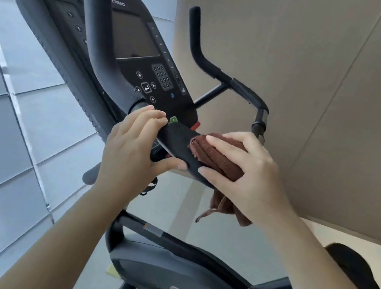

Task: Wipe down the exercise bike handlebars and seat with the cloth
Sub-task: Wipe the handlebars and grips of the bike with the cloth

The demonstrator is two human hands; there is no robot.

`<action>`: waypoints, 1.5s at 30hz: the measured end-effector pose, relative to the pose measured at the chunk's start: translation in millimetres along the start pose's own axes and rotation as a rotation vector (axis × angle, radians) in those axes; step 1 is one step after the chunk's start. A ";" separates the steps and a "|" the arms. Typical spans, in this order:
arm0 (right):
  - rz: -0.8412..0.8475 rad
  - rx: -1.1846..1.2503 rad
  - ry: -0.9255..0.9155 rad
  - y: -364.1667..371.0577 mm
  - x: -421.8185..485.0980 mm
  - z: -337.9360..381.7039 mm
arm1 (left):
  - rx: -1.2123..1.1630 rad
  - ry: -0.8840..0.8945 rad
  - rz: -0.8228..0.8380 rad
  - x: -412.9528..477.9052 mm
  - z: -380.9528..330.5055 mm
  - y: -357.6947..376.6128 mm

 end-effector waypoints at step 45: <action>0.461 0.342 -0.407 67.0 194.3 69.8 | 0.218 -0.058 0.171 76.7 134.0 -62.6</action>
Point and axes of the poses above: each hand's wrist, its own x-axis towards the middle knuckle, its own y-axis out of the palm, z = x × y, the point moved 5 cm from there along x, towards the middle knuckle, and after that the axes turned 6 degrees about z, right-handed, at the moved point
